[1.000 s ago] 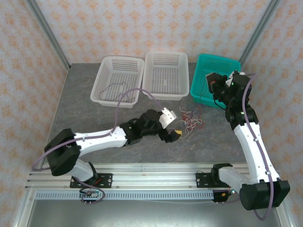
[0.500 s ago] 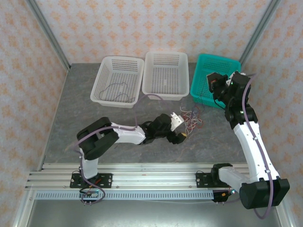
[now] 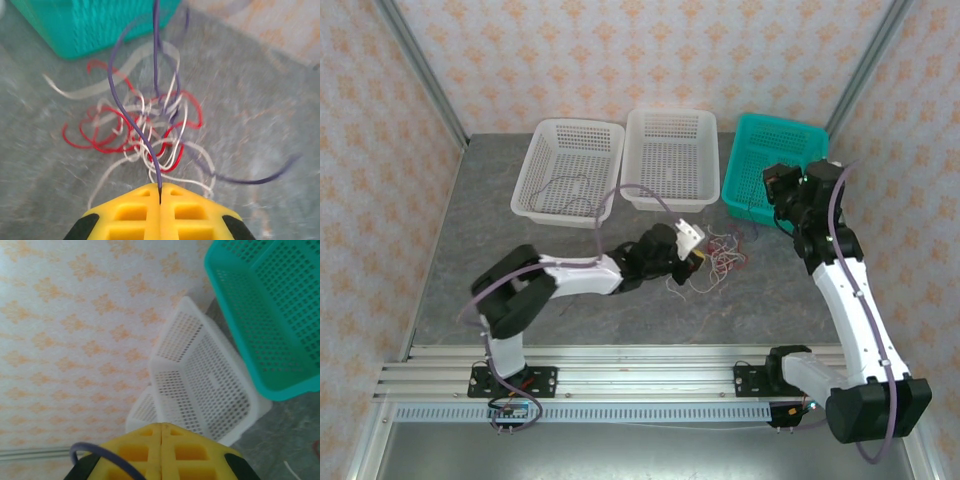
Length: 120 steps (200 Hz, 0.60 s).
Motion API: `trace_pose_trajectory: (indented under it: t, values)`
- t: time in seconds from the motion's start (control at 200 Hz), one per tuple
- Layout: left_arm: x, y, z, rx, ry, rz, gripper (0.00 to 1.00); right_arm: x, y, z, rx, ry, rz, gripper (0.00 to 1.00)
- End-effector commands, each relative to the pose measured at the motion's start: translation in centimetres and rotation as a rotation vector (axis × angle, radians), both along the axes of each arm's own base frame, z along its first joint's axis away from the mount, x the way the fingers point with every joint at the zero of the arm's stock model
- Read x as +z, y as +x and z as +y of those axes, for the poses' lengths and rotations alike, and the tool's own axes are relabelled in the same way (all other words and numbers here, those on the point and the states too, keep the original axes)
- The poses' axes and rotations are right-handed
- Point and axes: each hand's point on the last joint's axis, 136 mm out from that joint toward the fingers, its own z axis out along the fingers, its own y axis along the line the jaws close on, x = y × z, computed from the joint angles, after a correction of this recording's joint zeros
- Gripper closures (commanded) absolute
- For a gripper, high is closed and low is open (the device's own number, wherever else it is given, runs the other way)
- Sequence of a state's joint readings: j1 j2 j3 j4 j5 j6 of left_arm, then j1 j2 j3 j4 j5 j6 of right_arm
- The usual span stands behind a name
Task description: Untangle the cables
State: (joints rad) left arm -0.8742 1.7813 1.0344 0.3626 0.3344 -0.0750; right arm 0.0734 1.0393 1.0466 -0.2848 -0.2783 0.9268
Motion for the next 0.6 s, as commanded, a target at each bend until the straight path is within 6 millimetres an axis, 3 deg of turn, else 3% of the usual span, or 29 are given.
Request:
trace_pose_trajectory:
  t: [0.0, 0.195, 0.275, 0.335, 0.4, 0.46, 0.515, 0.596]
  values:
    - [7.5, -0.9, 1.9, 0.012, -0.119, -0.017, 1.00, -4.9, 0.1, -1.4, -0.029, -0.157, 0.126, 1.00]
    - [14.7, -1.7, 5.7, 0.089, -0.204, -0.034, 1.00, -13.7, 0.9, -1.4, 0.053, -0.337, 0.294, 1.00]
    - [17.0, -1.4, 7.5, 0.161, -0.193, -0.064, 1.00, -17.7, 0.5, 0.2, 0.175, -0.416, 0.360, 0.84]
    - [18.1, -1.2, 8.3, 0.192, -0.171, -0.079, 1.00, -19.4, 0.1, 2.0, 0.283, -0.417, 0.370, 0.69]
    - [18.2, -1.1, 8.7, 0.202, -0.132, -0.082, 1.00, -19.2, -0.6, 3.3, 0.380, -0.423, 0.356, 0.45]
    - [17.9, -1.0, 8.9, 0.207, -0.100, -0.079, 1.00, -17.4, -1.3, 3.4, 0.419, -0.484, 0.316, 0.29]
    - [17.7, -0.8, 9.1, 0.217, -0.086, -0.077, 1.00, -15.0, -2.0, 2.9, 0.424, -0.562, 0.254, 0.22]
    - [17.7, -0.9, 9.2, 0.219, -0.084, -0.076, 1.00, -11.5, -3.1, 3.3, 0.468, -0.658, 0.094, 0.22]
